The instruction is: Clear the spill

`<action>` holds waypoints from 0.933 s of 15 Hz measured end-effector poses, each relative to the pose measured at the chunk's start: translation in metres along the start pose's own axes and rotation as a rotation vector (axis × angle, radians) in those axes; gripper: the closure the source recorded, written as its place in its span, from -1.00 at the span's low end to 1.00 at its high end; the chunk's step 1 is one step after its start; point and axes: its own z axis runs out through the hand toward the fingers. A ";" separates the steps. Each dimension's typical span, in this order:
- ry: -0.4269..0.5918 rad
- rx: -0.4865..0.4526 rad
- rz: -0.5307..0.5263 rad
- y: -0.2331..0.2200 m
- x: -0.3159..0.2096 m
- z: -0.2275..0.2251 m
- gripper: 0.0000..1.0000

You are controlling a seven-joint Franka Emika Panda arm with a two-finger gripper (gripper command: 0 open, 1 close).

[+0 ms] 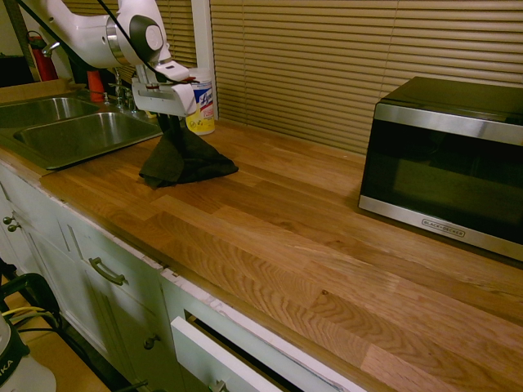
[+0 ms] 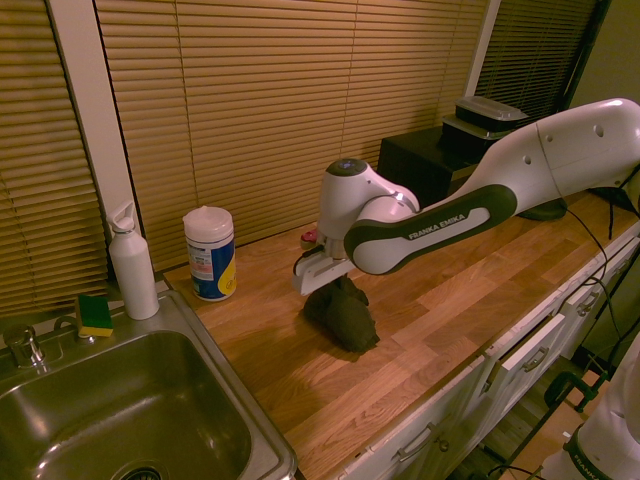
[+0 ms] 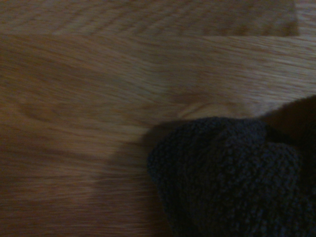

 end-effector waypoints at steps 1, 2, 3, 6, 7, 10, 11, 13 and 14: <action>-0.003 -0.002 -0.017 -0.010 -0.009 0.002 1.00; -0.004 -0.007 -0.030 -0.018 -0.017 0.004 1.00; -0.005 -0.008 -0.041 -0.024 -0.023 0.005 1.00; -0.005 -0.005 -0.059 -0.036 -0.035 0.005 1.00; -0.005 -0.003 -0.062 -0.037 -0.037 0.005 1.00; 0.000 -0.003 -0.069 -0.039 -0.044 0.004 -1.00; 0.001 -0.005 -0.069 -0.039 -0.044 0.004 -1.00; 0.001 -0.007 -0.066 -0.039 -0.043 0.004 -1.00; 0.001 -0.007 -0.066 -0.039 -0.042 0.004 -1.00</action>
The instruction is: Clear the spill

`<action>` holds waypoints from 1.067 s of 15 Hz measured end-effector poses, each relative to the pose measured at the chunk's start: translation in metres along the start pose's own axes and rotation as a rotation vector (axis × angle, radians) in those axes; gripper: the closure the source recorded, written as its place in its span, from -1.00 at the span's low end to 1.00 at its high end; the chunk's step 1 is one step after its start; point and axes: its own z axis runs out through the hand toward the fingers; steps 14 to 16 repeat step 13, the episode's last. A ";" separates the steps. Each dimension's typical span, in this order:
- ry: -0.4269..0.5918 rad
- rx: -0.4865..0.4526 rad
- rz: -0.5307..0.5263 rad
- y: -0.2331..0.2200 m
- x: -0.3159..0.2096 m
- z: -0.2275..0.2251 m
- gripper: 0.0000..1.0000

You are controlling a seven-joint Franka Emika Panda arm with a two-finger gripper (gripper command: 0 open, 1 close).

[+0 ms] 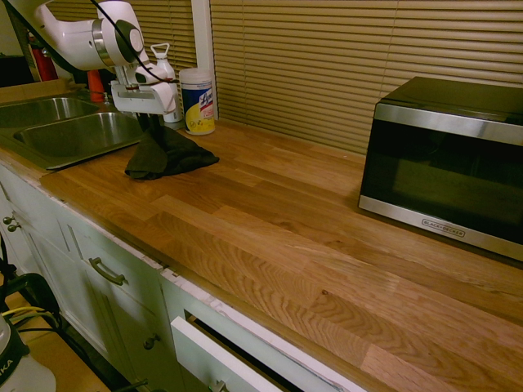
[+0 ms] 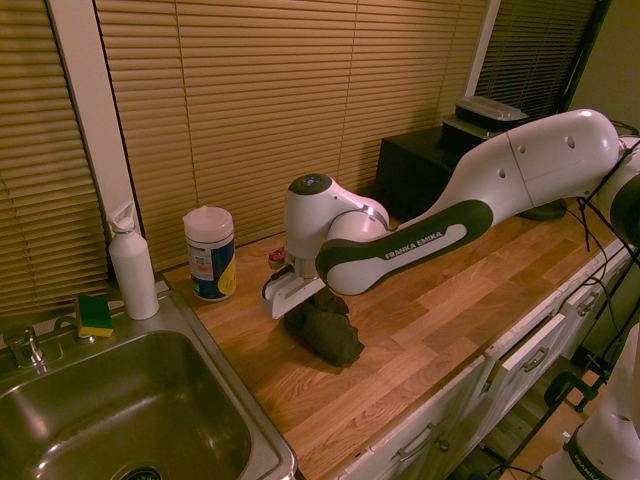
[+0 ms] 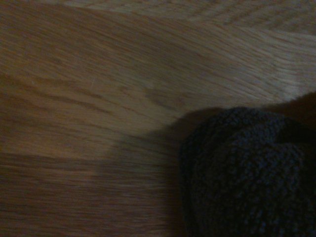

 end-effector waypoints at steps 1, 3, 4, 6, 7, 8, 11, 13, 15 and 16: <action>0.000 -0.002 0.001 0.000 0.000 0.000 -1.00; 0.000 -0.004 0.003 0.001 0.001 0.000 -1.00; 0.000 -0.004 0.006 0.001 0.001 0.000 -1.00; 0.004 0.003 0.018 0.000 0.002 -0.005 -1.00; 0.008 0.008 0.026 0.001 0.001 -0.010 -1.00; 0.013 0.013 0.036 0.001 0.000 -0.017 -1.00; 0.039 0.033 0.061 0.004 -0.005 -0.044 -1.00; 0.062 0.046 0.077 0.008 -0.008 -0.060 -1.00; 0.062 0.046 0.077 0.008 -0.008 -0.060 -1.00; 0.062 0.046 0.077 0.008 -0.008 -0.060 -1.00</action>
